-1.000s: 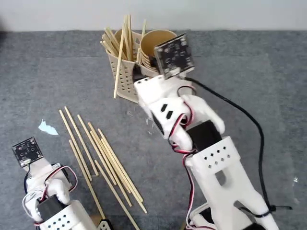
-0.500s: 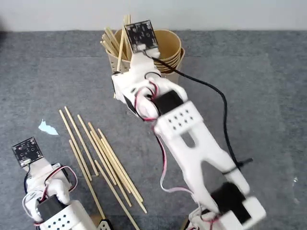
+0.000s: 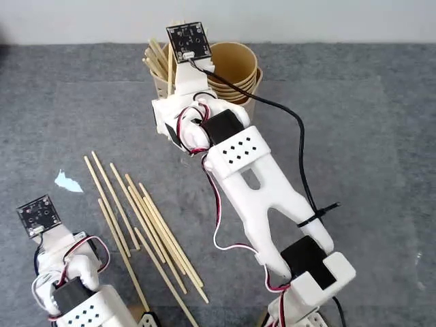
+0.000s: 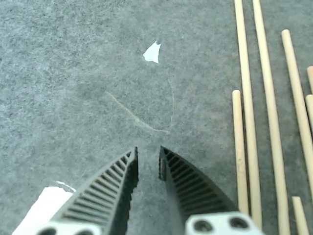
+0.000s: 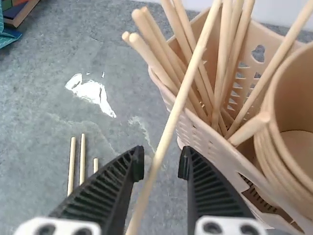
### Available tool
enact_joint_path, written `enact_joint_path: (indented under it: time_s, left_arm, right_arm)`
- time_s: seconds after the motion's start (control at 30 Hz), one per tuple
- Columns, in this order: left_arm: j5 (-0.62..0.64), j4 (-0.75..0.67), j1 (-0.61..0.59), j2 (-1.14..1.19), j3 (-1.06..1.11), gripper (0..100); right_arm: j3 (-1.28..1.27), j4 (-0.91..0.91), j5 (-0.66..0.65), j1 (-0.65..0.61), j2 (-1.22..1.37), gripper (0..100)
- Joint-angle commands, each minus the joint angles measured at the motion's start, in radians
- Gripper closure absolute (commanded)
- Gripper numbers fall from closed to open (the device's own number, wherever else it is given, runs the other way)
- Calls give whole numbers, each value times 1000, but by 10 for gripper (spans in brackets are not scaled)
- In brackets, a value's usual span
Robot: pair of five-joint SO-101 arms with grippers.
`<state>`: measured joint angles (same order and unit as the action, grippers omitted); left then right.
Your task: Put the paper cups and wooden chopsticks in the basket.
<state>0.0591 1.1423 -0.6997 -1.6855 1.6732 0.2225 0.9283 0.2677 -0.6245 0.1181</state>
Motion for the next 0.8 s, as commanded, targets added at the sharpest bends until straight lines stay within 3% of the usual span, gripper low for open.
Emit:
enact_joint_path:
  time_s: [0.0,0.43,0.77]
  left_arm:
    - [-5,-26,-5,-3,-12,921]
    - [-5,-26,-5,-3,-12,921]
    - [-5,-26,-5,-3,-12,921]
  right_arm:
    - [69,5,3,4,-18,990]
    - [115,93,-15,4,-124,991]
    - [58,-203,-192,12,-162,991]
